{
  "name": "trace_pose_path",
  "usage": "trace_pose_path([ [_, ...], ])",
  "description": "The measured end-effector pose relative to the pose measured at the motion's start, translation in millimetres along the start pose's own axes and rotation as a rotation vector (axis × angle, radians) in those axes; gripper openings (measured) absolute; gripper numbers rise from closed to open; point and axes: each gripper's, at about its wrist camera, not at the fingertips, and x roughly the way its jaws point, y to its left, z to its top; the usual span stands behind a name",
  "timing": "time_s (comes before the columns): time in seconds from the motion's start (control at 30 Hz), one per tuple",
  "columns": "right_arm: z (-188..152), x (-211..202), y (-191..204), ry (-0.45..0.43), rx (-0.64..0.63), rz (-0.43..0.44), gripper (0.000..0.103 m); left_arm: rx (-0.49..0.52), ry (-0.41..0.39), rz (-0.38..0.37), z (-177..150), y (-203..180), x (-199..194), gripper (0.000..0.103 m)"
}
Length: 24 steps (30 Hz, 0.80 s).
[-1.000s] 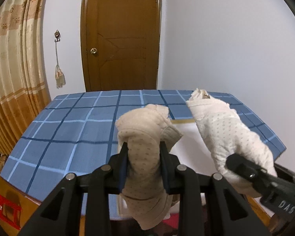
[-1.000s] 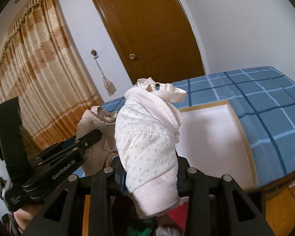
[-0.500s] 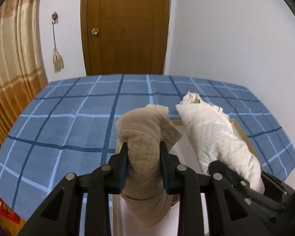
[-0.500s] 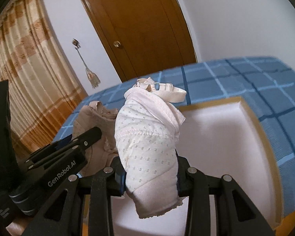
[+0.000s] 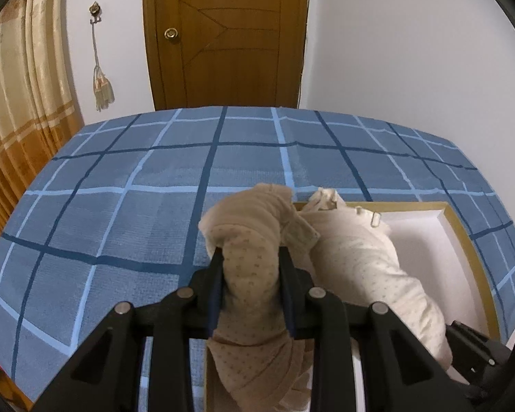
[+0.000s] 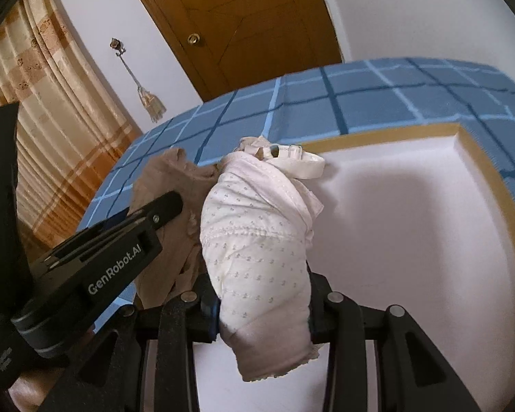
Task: Take underwear out of drawer
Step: 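Carry both underwear pieces over the white tray with both tools, then lower both underwear into the tray and open both tools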
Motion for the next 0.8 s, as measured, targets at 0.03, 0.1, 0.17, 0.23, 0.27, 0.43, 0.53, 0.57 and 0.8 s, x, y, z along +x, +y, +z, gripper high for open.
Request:
trace_pose_path([
  [0.03, 0, 2, 0, -0.001, 0.001, 0.003, 0.038, 0.0, -0.003, 0.005, 0, 0, 1, 0.028],
  [0.1, 0, 4, 0, -0.005, 0.003, 0.004, 0.038, -0.001, -0.001, 0.01, 0, 0, 3, 0.03],
  [0.17, 0, 6, 0, -0.003, 0.002, 0.007, 0.039, -0.001, 0.007, 0.015, 0, 0, 5, 0.037],
  [0.23, 0, 8, -1, 0.004, 0.001, 0.013, 0.043, -0.005, 0.023, 0.016, 1, 1, 8, 0.052],
  [0.27, 0, 8, -1, 0.009, 0.001, 0.014, 0.046, -0.011, 0.031, 0.023, 1, 3, 10, 0.069],
  [0.43, -2, 5, -2, 0.028, 0.005, 0.056, 0.066, -0.05, 0.004, 0.049, 1, 11, -2, 0.091],
  [0.53, -3, -3, -2, 0.015, 0.0, 0.069, 0.066, -0.048, -0.038, 0.07, 3, 12, -21, 0.101],
  [0.57, -5, -7, -2, 0.012, -0.002, 0.066, 0.066, -0.042, -0.05, 0.078, 3, 12, -25, 0.101],
  [0.8, -23, -44, -11, -0.05, 0.042, 0.07, 0.066, 0.0, -0.088, 0.118, -15, 6, -60, 0.101],
])
